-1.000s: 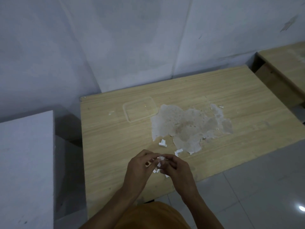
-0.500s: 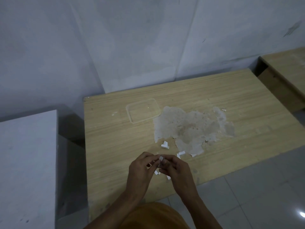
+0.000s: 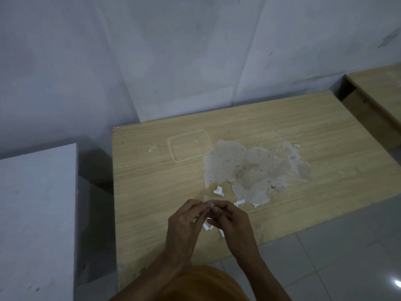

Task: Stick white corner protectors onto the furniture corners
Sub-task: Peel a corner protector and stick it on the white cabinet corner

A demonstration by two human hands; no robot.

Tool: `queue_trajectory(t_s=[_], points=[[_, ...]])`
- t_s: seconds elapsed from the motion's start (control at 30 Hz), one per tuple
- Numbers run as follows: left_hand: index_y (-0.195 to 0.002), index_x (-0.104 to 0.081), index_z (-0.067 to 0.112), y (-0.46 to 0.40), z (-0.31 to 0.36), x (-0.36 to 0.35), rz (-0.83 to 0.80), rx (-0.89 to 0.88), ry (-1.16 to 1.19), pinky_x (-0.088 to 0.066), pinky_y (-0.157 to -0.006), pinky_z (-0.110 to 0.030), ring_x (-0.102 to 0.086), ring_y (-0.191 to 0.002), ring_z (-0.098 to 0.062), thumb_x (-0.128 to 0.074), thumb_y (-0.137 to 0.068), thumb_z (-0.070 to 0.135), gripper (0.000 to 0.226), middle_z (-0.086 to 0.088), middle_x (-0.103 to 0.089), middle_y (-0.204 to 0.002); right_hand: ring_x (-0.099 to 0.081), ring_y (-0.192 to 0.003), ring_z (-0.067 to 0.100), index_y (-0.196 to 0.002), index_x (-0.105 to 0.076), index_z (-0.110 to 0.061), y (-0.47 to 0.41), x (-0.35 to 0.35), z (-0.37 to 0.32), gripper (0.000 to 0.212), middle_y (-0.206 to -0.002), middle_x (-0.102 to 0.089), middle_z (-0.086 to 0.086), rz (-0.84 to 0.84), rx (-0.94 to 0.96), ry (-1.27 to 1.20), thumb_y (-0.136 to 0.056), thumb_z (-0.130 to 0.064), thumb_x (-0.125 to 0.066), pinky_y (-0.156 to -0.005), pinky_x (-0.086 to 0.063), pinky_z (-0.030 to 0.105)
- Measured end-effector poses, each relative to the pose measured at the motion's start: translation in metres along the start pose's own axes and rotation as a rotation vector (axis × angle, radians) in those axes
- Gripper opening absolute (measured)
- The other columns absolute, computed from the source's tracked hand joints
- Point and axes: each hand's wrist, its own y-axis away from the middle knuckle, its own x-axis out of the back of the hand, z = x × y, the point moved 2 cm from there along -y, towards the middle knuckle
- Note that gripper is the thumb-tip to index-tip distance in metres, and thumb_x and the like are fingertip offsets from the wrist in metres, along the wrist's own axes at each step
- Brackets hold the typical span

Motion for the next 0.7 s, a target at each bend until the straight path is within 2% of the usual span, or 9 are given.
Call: queue_trajectory(t_s=[0.17,0.27,0.4,0.53,0.7], points=[[-0.097,-0.073,0.023,-0.009,0.001,0.0,0.003,0.096,0.1,-0.047,-0.07,-0.008,-0.064,-0.081,0.0,-0.07,-0.084,0.011,0.018,0.018,-0.066,-0.091,-0.072,-0.088,0.018,-0.103,-0.069,-0.009,-0.004,0.0,-0.003,0.016,-0.093,-0.075,0.003,0.009,0.007,0.006,-0.093,-0.017,-0.06,-0.072,-0.057,0.025],[-0.088,-0.072,0.02,-0.014,0.0,0.002,-0.028,0.129,0.127,-0.046,-0.066,-0.01,-0.064,-0.077,-0.004,-0.071,-0.083,0.012,0.009,0.015,-0.066,-0.087,-0.073,-0.087,0.018,-0.103,-0.069,-0.008,-0.005,-0.001,-0.004,0.021,-0.091,-0.076,0.004,-0.006,-0.011,-0.001,-0.089,-0.022,-0.064,-0.07,-0.058,0.024],[-0.084,-0.068,0.02,-0.018,-0.004,0.003,-0.113,0.2,0.21,-0.048,-0.064,-0.013,-0.065,-0.075,-0.008,-0.067,-0.086,0.008,0.012,0.01,-0.065,-0.086,-0.073,-0.084,0.017,-0.101,-0.07,-0.007,-0.006,0.001,-0.003,0.018,-0.089,-0.075,0.006,0.011,-0.034,-0.019,-0.09,-0.02,-0.065,-0.068,-0.057,0.022],[-0.085,-0.064,0.018,-0.019,-0.01,0.004,-0.175,0.358,0.383,-0.049,-0.064,-0.015,-0.066,-0.072,-0.007,-0.061,-0.089,0.003,0.016,0.002,-0.067,-0.081,-0.073,-0.083,0.016,-0.101,-0.07,-0.009,-0.008,0.003,0.0,0.015,-0.087,-0.075,0.005,0.031,-0.057,-0.041,-0.092,-0.017,-0.061,-0.067,-0.056,0.02],[-0.085,-0.062,0.019,-0.011,-0.024,0.003,-0.253,0.416,0.375,-0.049,-0.061,-0.018,-0.064,-0.07,-0.006,-0.059,-0.092,0.007,0.014,0.01,-0.066,-0.075,-0.073,-0.082,0.019,-0.098,-0.069,-0.008,-0.013,0.008,0.009,0.013,-0.084,-0.075,0.006,0.065,-0.121,-0.08,-0.092,-0.016,-0.062,-0.066,-0.057,0.021]])
